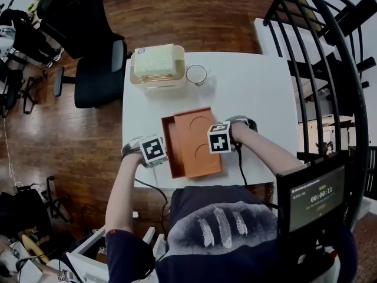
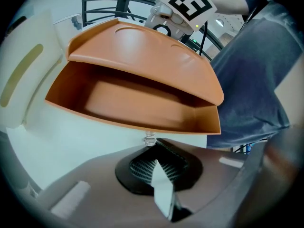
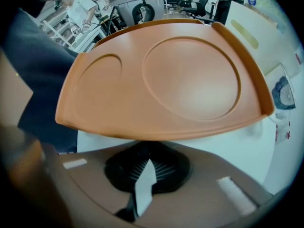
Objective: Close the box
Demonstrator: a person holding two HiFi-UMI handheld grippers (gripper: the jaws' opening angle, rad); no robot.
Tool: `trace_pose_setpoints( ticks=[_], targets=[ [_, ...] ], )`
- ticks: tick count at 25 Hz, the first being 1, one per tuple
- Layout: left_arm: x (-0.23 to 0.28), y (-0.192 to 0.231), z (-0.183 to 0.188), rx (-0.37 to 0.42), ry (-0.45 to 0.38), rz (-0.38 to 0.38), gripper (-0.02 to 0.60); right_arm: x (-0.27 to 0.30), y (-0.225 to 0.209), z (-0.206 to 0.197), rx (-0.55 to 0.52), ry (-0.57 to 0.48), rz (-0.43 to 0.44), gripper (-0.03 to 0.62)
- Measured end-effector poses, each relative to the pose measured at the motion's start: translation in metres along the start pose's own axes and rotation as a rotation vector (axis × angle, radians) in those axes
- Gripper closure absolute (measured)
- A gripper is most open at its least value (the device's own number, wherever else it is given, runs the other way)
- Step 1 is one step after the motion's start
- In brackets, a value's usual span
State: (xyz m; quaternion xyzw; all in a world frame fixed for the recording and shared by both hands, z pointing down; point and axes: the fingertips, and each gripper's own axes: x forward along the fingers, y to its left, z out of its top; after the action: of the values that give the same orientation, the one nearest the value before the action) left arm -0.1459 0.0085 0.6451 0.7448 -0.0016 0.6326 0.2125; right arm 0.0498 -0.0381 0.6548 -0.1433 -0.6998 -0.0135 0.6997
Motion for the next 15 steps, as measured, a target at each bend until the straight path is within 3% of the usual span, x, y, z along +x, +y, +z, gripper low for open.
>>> trace_pose_setpoints(
  ticks=[15],
  targets=[
    [0.003,-0.003,0.03,0.056,-0.02,-0.018,0.569,0.0,-0.002,-0.001,0.006,-0.012,0.004,0.586]
  ],
)
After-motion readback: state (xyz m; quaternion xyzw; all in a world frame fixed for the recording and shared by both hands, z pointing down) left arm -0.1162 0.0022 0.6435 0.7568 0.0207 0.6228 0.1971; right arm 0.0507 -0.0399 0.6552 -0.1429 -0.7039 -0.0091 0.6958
